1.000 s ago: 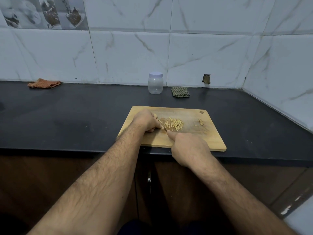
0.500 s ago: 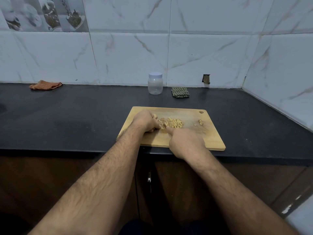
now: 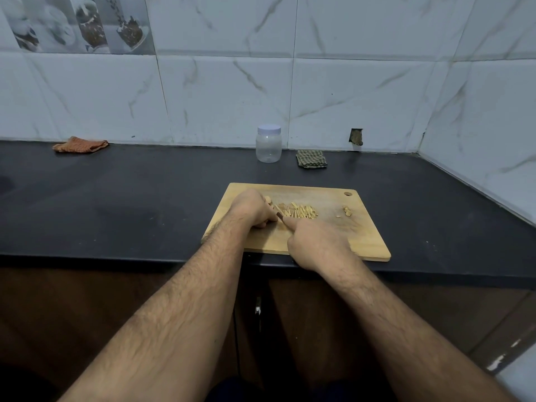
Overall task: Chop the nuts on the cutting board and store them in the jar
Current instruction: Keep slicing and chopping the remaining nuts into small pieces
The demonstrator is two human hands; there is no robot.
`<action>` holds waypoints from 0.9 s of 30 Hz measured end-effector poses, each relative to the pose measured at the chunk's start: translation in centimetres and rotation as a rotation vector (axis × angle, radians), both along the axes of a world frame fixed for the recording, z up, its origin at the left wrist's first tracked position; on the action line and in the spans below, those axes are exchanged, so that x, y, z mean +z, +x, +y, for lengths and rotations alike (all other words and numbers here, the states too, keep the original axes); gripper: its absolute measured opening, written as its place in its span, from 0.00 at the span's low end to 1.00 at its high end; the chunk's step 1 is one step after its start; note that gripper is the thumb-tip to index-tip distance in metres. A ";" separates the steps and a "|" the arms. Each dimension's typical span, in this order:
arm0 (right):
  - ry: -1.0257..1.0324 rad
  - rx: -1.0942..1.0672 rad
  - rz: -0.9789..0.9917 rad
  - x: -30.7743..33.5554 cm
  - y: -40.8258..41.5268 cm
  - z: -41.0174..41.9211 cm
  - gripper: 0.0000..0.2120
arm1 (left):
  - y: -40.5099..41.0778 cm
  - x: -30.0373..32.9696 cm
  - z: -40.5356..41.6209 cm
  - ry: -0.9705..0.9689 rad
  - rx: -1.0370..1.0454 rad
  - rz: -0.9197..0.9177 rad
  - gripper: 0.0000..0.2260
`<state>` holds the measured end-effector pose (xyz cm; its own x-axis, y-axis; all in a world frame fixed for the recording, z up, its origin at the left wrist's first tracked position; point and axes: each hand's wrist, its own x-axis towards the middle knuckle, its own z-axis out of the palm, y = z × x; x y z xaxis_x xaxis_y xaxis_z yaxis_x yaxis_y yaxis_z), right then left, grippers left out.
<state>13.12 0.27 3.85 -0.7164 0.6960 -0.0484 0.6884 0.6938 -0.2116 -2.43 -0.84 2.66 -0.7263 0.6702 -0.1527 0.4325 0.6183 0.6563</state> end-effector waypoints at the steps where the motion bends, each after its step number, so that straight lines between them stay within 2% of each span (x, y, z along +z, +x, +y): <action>1: 0.000 0.000 -0.003 0.0 0.0 0.0 0.31 | 0.0 0.1 0.1 -0.011 -0.001 0.000 0.07; 11: -0.011 0.012 -0.019 0.1 -0.1 0.3 0.32 | -0.2 0.3 0.7 -0.011 0.024 -0.061 0.10; 15: -0.015 0.012 -0.034 0.4 -0.1 0.3 0.32 | 0.0 0.3 0.6 -0.013 0.022 -0.061 0.06; 27: 0.023 0.016 -0.039 -0.8 2.6 -0.8 0.36 | 0.5 0.1 0.1 0.009 0.019 0.005 0.04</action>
